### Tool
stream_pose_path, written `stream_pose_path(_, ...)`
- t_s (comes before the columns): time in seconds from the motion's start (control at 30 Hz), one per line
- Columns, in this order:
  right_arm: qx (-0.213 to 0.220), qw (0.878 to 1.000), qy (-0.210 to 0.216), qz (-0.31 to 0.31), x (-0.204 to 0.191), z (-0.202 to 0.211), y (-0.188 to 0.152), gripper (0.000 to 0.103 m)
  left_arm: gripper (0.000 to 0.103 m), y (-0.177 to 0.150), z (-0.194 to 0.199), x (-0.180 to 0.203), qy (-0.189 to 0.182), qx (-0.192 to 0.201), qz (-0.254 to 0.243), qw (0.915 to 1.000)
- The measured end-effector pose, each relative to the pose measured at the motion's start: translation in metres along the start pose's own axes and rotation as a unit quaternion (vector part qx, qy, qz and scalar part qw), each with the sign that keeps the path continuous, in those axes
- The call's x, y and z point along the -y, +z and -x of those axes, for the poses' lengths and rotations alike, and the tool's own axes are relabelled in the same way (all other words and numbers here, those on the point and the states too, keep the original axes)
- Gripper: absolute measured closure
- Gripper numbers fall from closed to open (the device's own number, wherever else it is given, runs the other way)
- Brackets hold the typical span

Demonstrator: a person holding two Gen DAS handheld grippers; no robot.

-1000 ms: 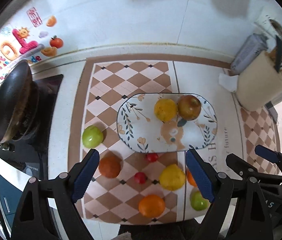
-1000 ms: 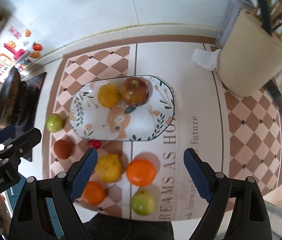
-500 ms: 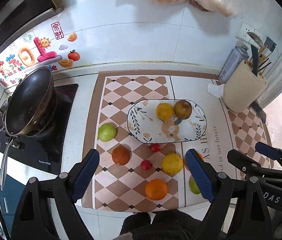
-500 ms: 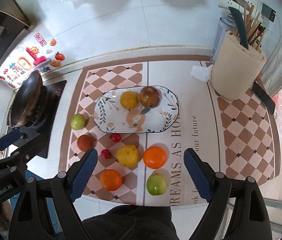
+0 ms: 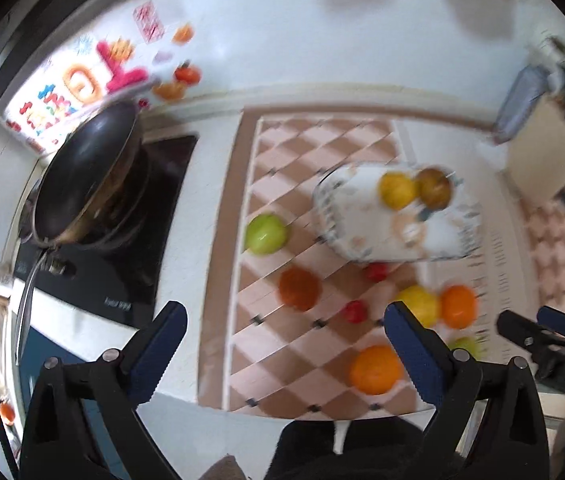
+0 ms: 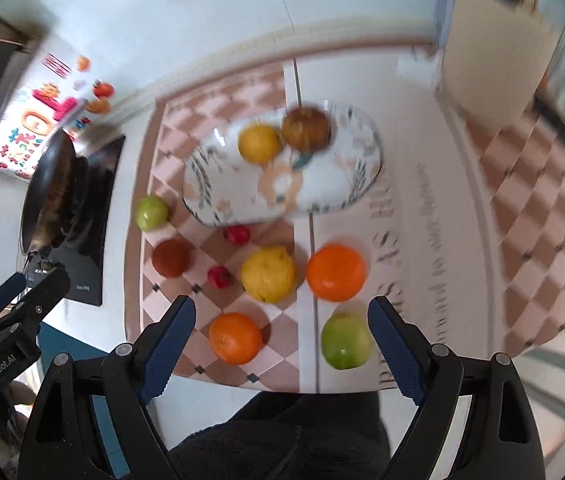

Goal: Organize fruits
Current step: 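Lift both tools away from the plate toward the remaining fruits, then grasp the brown fruit with the left gripper while the right gripper grasps an orange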

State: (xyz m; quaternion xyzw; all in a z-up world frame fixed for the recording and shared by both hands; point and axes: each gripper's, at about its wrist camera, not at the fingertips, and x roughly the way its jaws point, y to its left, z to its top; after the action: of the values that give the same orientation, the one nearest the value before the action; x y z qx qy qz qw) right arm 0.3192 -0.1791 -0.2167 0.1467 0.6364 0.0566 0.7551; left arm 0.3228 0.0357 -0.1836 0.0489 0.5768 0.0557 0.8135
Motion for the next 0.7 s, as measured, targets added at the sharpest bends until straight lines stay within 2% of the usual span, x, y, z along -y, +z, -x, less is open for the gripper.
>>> stream_pose_path(0.17, -0.031, 0.998, -0.055, -0.009, 0.019, -0.055, 0.003, 0.013, 0.002, -0.008, -0.047, -0.025, 0.025, -0.058, 0.029, 0.9976)
stream_pose_path(0.33, -0.056, 0.995, -0.078, -0.013, 0.04, -0.093, 0.012, 0.028, 0.002, -0.015, -0.085, -0.051, 0.021, -0.111, 0.078, 0.9905)
stream_pose_path(0.5, -0.085, 0.993, -0.073, -0.02, 0.054, -0.122, 0.017, 0.029, 0.002, -0.007, -0.111, -0.051, 0.011, -0.14, 0.09, 0.9859)
stream_pose_path(0.57, -0.091, 0.994, -0.048, -0.027, 0.057, -0.129, 0.018, 0.029, 0.002, 0.0, -0.123, -0.046, -0.004, -0.153, 0.095, 0.9836)
stream_pose_path(0.67, -0.095, 0.995, -0.035, -0.024, 0.057, -0.136, 0.02, 0.03, 0.002, 0.012, -0.143, -0.037, -0.021, -0.173, 0.091, 0.9805)
stream_pose_path(0.7, -0.093, 0.995, -0.03, -0.021, 0.057, -0.137, 0.02, 0.035, 0.002, 0.016, -0.148, -0.034, -0.025, -0.175, 0.089, 0.9802)
